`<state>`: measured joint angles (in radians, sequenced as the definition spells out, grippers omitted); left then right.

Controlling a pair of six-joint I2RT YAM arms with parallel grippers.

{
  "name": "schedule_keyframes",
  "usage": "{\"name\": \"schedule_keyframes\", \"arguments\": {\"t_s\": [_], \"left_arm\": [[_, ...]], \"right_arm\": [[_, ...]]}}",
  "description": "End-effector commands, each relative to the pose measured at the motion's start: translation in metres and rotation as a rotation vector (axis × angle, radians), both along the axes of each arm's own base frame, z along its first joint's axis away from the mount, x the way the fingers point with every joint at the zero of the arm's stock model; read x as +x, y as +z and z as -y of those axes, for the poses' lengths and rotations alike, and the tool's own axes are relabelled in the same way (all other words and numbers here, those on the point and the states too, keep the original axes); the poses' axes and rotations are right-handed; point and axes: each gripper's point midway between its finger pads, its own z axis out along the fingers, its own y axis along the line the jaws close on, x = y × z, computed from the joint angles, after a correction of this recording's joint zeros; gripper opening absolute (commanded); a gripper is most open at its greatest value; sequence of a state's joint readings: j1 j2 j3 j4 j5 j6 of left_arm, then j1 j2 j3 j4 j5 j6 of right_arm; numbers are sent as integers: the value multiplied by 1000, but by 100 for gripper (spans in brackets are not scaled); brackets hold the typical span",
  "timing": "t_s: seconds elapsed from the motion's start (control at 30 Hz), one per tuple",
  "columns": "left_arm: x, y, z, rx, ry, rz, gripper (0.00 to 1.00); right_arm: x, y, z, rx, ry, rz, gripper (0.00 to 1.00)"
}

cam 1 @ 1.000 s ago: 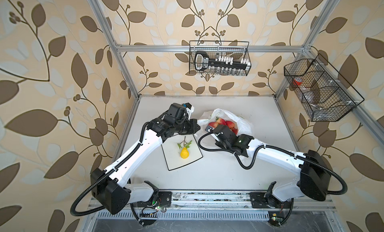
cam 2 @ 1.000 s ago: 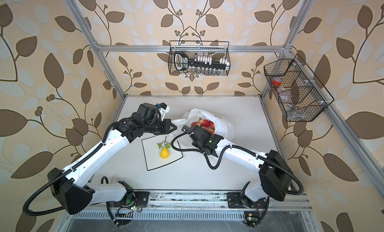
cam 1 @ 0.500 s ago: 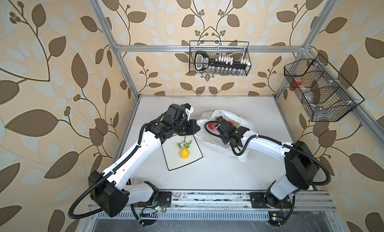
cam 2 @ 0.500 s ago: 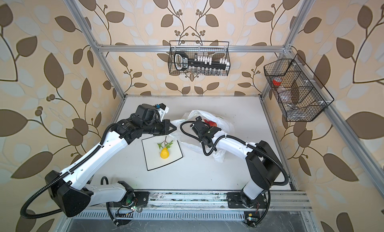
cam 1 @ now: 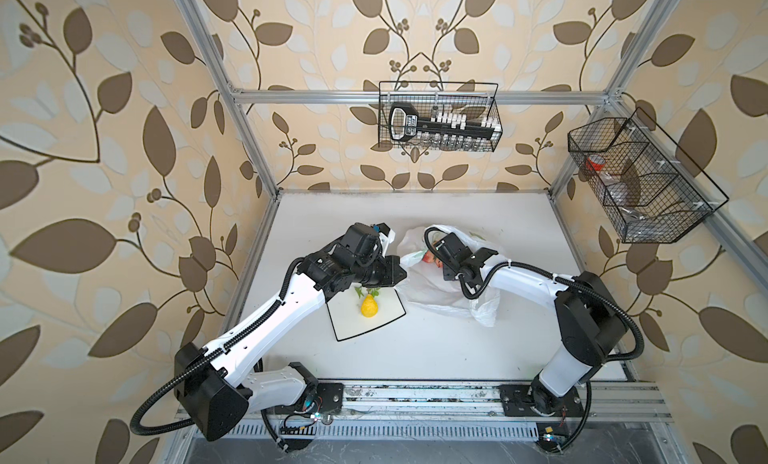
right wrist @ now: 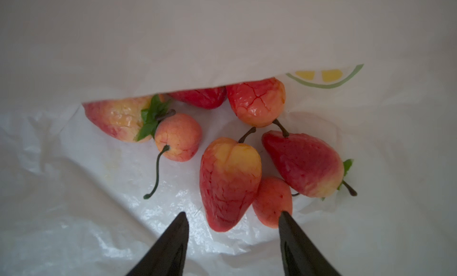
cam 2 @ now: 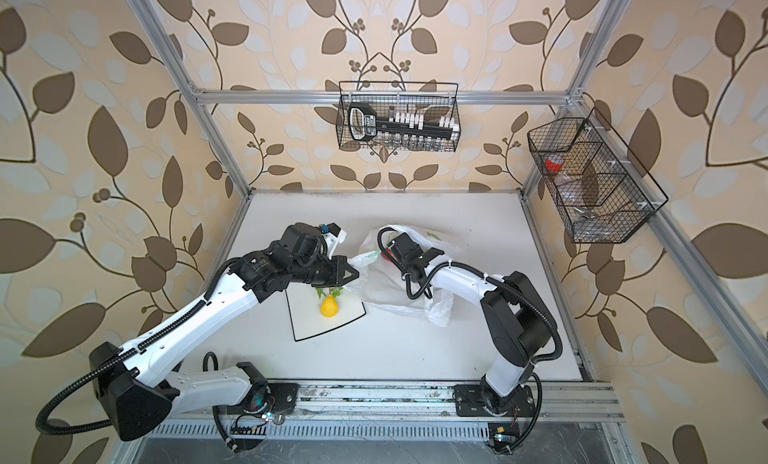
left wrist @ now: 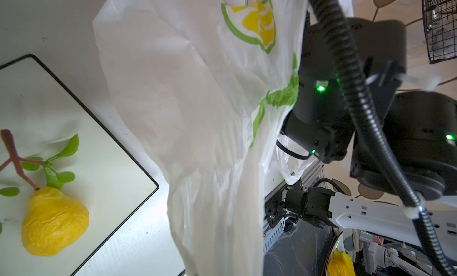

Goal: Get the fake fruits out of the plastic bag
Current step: 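Grasp the large peach inside the bag with the right gripper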

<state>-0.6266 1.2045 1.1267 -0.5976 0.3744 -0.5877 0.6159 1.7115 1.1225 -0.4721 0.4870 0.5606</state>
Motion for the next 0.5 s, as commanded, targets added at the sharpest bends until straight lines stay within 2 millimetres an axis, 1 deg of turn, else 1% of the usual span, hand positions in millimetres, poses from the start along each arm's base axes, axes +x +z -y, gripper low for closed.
{"name": "schedule_keyframes", "arguments": {"t_s": [0.0,0.17,0.3,0.47], "left_arm": [[-2,8,0,-21,15,29,0],[-3,7,0,-16,12,29,0],[-3,6,0,-13,10,27,0],[-2,6,-1,-8,15,30,0]], "right_arm": [[18,-1,-4,66,-53,26,62],[33,-8,-2,85,-67,27,63],[43,-14,-5,112,-55,25,63],[45,-26,-8,123,-51,0,60]]}}
